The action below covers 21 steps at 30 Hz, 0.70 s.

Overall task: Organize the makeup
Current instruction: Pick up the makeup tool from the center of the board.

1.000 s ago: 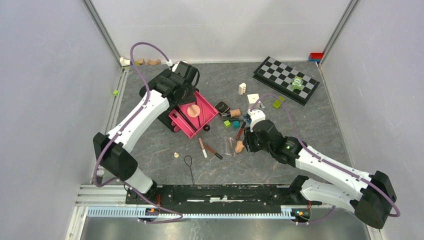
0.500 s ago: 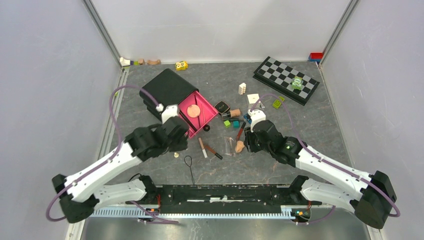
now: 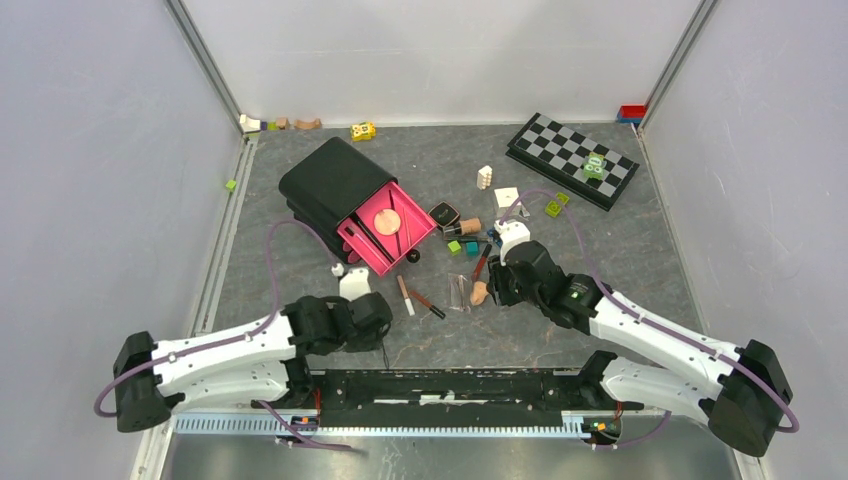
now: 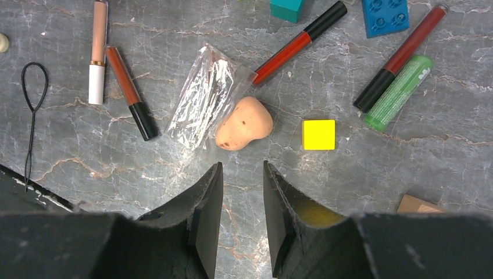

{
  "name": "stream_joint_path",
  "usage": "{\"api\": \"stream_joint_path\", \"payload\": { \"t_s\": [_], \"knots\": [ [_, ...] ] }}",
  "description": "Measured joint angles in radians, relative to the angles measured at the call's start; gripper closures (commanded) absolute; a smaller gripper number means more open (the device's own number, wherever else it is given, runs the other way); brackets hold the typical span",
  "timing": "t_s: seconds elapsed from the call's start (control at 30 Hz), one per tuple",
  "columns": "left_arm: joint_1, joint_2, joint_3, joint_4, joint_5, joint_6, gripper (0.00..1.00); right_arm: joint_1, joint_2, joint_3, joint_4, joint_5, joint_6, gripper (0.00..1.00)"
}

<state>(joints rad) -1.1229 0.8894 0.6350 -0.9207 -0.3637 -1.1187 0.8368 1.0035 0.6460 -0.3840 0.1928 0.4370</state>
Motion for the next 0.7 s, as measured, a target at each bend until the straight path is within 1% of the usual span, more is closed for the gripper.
{"api": "stream_joint_path", "payload": {
  "t_s": [0.1, 0.33, 0.5, 0.6, 0.7],
  "knots": [
    [-0.062, 0.045, -0.038, 0.055, -0.002, -0.047, 0.48, 0.000, 0.000, -0.003, 0.001, 0.000, 0.000, 0.62],
    [-0.174, 0.191, -0.053, 0.156, -0.016, -0.139, 0.45, 0.000, 0.006, -0.003, 0.002, -0.001, 0.000, 0.62],
    [-0.187, 0.238, -0.072, 0.188, -0.023, -0.183, 0.46, 0.000, 0.006, -0.003, 0.001, -0.001, 0.000, 0.62],
    [-0.187, 0.243, -0.105, 0.192, -0.020, -0.206, 0.49, 0.000, 0.006, -0.003, 0.001, -0.001, 0.000, 0.62],
    [-0.188, 0.241, -0.107, 0.195, -0.018, -0.219, 0.53, 0.000, 0.006, -0.003, 0.002, -0.006, 0.000, 0.62]
  ]
}}
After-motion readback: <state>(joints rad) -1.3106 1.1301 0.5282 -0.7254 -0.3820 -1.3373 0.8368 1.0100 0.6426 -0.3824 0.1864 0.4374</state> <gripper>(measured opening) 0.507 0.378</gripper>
